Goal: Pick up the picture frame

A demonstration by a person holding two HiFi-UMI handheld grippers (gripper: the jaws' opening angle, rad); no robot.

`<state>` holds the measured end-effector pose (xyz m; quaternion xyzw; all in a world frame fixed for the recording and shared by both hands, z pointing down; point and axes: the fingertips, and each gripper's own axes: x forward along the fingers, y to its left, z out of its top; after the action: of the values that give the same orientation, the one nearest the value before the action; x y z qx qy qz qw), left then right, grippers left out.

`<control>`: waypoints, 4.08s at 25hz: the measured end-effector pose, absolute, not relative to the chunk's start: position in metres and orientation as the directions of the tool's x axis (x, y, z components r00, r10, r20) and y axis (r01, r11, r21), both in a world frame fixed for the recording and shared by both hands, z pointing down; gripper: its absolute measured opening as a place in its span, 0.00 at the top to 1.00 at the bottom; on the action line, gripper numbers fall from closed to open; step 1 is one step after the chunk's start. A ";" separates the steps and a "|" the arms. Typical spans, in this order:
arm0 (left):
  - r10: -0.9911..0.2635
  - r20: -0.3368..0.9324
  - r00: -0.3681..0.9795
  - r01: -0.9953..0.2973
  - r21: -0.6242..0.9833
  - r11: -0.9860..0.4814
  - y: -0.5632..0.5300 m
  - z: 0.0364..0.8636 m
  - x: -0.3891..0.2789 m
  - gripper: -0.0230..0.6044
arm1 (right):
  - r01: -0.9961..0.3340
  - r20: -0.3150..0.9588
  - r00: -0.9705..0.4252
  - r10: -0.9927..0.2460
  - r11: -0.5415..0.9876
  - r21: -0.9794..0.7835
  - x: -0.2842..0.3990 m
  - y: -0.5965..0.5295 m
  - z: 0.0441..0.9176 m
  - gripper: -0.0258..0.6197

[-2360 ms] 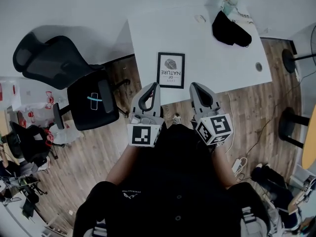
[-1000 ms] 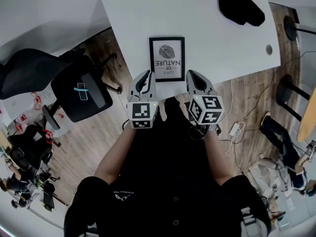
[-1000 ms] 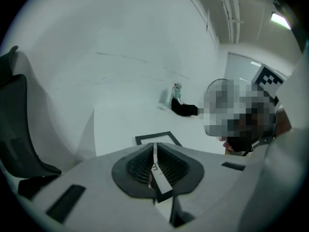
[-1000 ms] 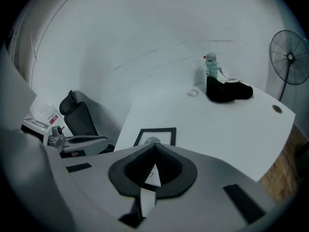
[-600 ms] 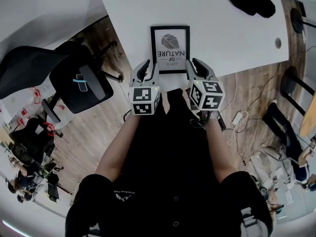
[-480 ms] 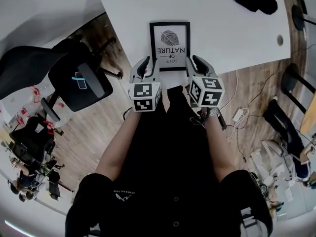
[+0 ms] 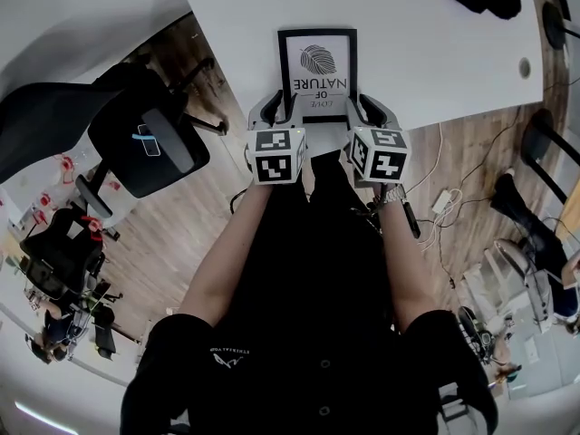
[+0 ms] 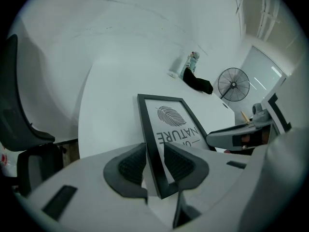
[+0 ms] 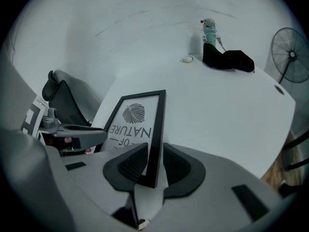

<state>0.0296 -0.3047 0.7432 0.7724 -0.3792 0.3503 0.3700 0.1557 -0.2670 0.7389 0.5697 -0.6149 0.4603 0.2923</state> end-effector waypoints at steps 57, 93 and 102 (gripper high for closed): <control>-0.564 0.737 0.373 -0.925 0.244 -0.292 -0.255 0.668 0.025 0.85 | -0.979 0.824 -0.177 -0.538 0.010 -0.204 0.160 -0.227 0.676 0.86; -0.838 0.467 0.281 -0.959 0.161 -0.232 -0.187 0.516 0.029 0.85 | -0.965 0.604 -0.262 -0.753 0.216 -0.150 0.166 -0.183 0.528 0.86; -0.890 0.354 0.287 -0.958 0.126 -0.259 -0.187 0.459 0.028 0.85 | -0.966 0.499 -0.260 -0.827 0.229 -0.122 0.164 -0.185 0.471 0.86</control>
<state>0.0275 -0.1866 0.4586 0.7863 -0.5874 0.1063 0.1594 0.1641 -0.1845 0.4715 0.5850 -0.7660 0.2075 0.1671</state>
